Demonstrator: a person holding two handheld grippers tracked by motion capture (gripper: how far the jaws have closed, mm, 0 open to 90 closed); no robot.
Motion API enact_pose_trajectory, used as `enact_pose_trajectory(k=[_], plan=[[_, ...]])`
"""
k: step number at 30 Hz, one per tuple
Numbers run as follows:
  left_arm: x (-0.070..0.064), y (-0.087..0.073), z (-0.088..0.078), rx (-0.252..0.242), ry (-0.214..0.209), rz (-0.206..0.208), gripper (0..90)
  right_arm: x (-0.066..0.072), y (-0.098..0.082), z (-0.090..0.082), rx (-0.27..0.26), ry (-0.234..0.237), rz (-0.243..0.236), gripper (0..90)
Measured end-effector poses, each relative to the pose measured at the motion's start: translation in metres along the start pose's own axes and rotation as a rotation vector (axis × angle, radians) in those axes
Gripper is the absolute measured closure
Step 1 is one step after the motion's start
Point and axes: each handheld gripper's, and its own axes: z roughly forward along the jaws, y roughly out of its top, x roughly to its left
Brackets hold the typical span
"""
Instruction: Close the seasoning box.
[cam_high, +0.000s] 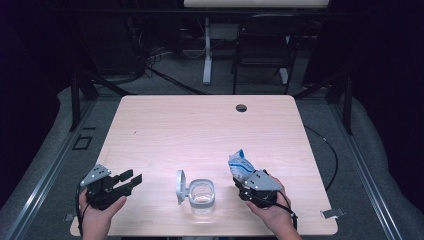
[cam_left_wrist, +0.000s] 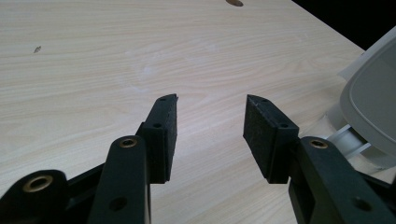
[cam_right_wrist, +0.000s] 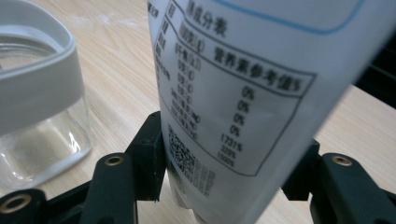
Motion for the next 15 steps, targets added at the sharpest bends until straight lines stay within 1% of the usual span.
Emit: enact_pose_trajectory(k=[2, 7, 11, 15], plan=[[0.0, 0.0, 0.0, -0.004, 0.002, -0.002, 55.2, 0.002, 0.004, 0.0, 0.001, -0.005, -0.018, 44.0], [0.001, 0.0, -0.002, -0.01, 0.002, -0.005, 55.2, 0.004, 0.014, -0.001, 0.007, 0.003, -0.064, 44.0], [0.002, 0.0, -0.002, -0.007, 0.002, -0.005, 55.2, 0.007, 0.021, -0.002, 0.01, -0.003, -0.105, 44.0], [0.002, 0.0, -0.002, -0.008, 0.003, -0.007, 55.2, 0.008, 0.024, -0.003, 0.011, -0.019, -0.144, 44.0]])
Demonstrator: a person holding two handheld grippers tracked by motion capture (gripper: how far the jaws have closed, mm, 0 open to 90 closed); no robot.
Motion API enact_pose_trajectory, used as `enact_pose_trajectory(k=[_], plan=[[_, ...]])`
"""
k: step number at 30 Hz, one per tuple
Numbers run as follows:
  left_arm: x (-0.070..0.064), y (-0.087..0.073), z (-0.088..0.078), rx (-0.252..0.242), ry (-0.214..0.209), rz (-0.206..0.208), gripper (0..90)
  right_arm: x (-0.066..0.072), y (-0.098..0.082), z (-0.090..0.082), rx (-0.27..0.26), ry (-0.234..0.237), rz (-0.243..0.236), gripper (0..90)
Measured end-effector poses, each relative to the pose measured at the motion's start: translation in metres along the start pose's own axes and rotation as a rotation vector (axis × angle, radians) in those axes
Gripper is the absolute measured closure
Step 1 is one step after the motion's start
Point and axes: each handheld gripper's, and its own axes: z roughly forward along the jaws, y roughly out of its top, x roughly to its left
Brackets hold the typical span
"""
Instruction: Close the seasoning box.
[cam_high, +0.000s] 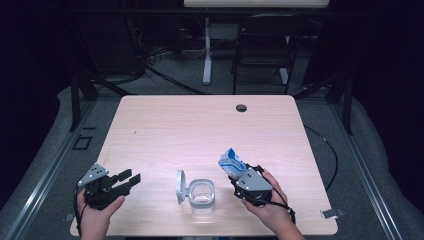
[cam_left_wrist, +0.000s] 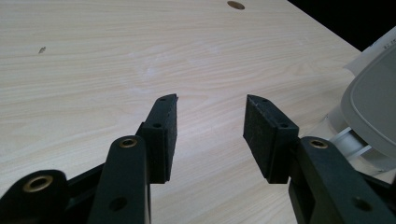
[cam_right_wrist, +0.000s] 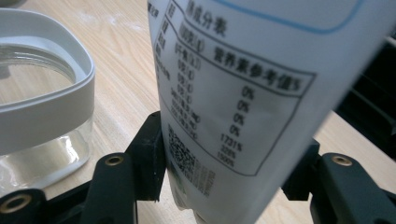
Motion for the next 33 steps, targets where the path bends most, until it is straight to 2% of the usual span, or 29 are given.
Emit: enact_pose_trajectory(k=[12, 22, 29, 33], plan=[[0.001, -0.001, 0.0, -0.004, 0.001, -0.003, 55.2, 0.001, 0.004, -0.002, 0.042, 0.003, -0.1, 44.0], [0.002, -0.001, 0.001, 0.0, 0.003, -0.004, 55.2, 0.0, 0.007, -0.003, 0.055, 0.02, -0.139, 44.0], [0.002, -0.001, 0.001, -0.003, 0.004, -0.007, 55.2, 0.003, 0.011, -0.004, 0.063, 0.035, -0.201, 44.1], [0.003, -0.001, 0.0, 0.001, 0.004, -0.007, 55.2, 0.004, 0.013, -0.004, 0.063, 0.036, -0.219, 44.1]])
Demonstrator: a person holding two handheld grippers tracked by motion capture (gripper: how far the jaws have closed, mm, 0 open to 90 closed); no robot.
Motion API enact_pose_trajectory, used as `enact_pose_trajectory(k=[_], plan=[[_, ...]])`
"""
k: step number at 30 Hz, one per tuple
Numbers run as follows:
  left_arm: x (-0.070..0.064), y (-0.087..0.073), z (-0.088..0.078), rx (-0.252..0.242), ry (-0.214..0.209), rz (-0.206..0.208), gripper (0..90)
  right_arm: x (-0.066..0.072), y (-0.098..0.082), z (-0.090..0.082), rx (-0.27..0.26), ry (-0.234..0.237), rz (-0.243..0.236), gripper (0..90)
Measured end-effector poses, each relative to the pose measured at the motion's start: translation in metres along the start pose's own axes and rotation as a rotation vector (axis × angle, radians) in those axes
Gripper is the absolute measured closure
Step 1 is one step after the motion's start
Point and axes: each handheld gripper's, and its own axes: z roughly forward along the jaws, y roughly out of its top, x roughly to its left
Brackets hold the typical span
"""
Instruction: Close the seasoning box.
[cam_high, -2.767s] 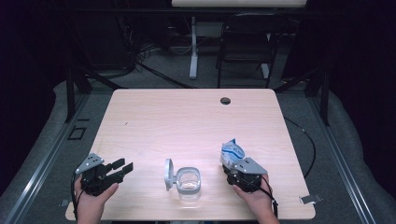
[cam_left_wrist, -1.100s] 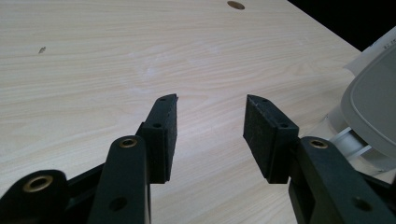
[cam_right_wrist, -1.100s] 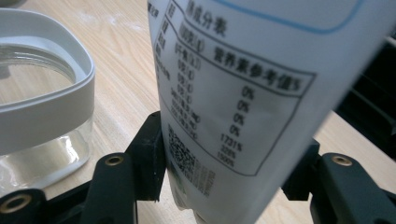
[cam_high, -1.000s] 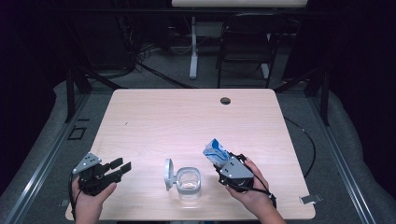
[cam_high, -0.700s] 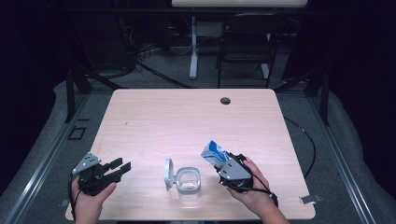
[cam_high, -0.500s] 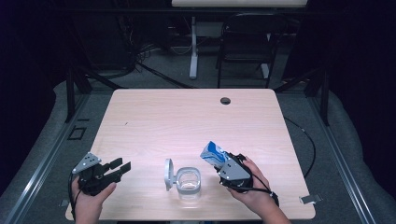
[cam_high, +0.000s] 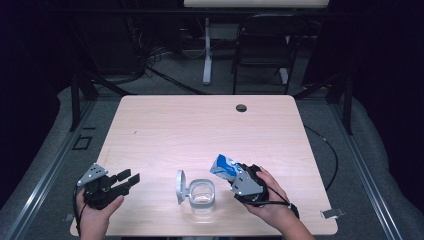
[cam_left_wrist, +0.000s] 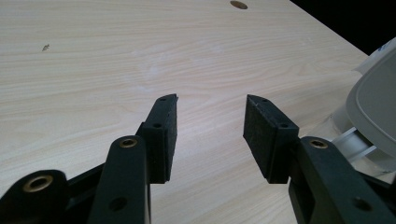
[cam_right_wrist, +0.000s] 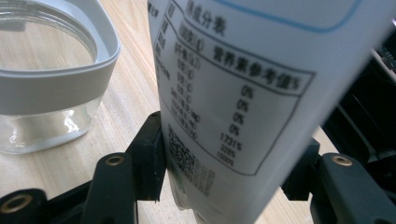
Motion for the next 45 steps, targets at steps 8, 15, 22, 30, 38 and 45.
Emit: enact_pose_trajectory(k=[8, 15, 22, 30, 38, 45], plan=[[0.0001, 0.0004, -0.0005, -0.005, -0.001, 0.0, 55.2, -0.0002, 0.0027, 0.0013, -0.001, -0.01, -0.019, 44.1], [0.0002, 0.0003, -0.0006, -0.004, 0.001, 0.0, 55.2, 0.0001, 0.0035, 0.0008, 0.007, -0.015, -0.043, 44.1], [0.0006, 0.0, -0.0002, -0.002, 0.002, -0.002, 55.2, -0.0007, 0.0055, 0.0003, 0.009, -0.019, -0.064, 44.1], [0.0018, -0.0007, 0.0, -0.003, 0.003, -0.004, 55.2, -0.0005, 0.0065, 0.0002, 0.031, -0.036, -0.109, 44.1], [0.0024, -0.001, 0.0002, -0.002, 0.003, -0.006, 55.2, 0.0022, 0.0086, 0.0016, 0.03, -0.045, -0.146, 44.2], [0.0031, -0.001, -0.0003, 0.001, 0.002, -0.006, 55.2, 0.0047, 0.0103, 0.003, 0.045, -0.052, -0.189, 44.2]])
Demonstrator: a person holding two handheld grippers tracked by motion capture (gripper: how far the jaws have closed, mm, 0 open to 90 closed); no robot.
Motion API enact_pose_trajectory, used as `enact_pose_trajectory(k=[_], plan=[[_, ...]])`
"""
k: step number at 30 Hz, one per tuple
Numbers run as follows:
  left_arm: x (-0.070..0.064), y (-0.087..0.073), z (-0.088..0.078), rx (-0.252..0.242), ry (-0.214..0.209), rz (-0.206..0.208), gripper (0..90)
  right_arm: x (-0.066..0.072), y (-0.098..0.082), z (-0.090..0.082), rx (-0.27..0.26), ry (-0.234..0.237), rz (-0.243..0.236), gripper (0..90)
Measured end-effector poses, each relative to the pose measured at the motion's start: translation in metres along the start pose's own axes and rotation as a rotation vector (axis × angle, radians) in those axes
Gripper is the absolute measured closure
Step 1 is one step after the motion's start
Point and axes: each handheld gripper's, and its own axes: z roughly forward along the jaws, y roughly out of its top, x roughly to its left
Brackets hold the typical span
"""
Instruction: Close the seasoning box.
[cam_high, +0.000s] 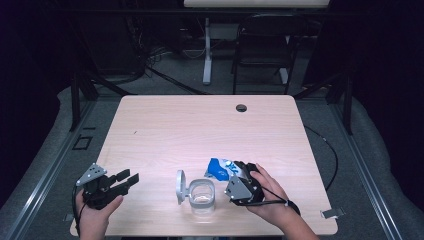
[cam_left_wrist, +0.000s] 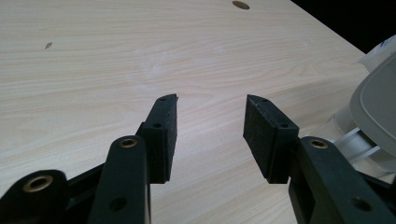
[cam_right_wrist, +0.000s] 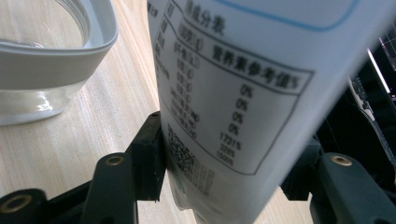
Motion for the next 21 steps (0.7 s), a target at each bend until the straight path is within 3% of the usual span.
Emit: enact_pose_trajectory(k=[21], plan=[[0.0012, -0.0007, 0.0001, -0.002, 0.004, -0.005, 55.2, 0.0051, 0.0047, 0.0024, 0.01, -0.014, -0.093, 44.3]])
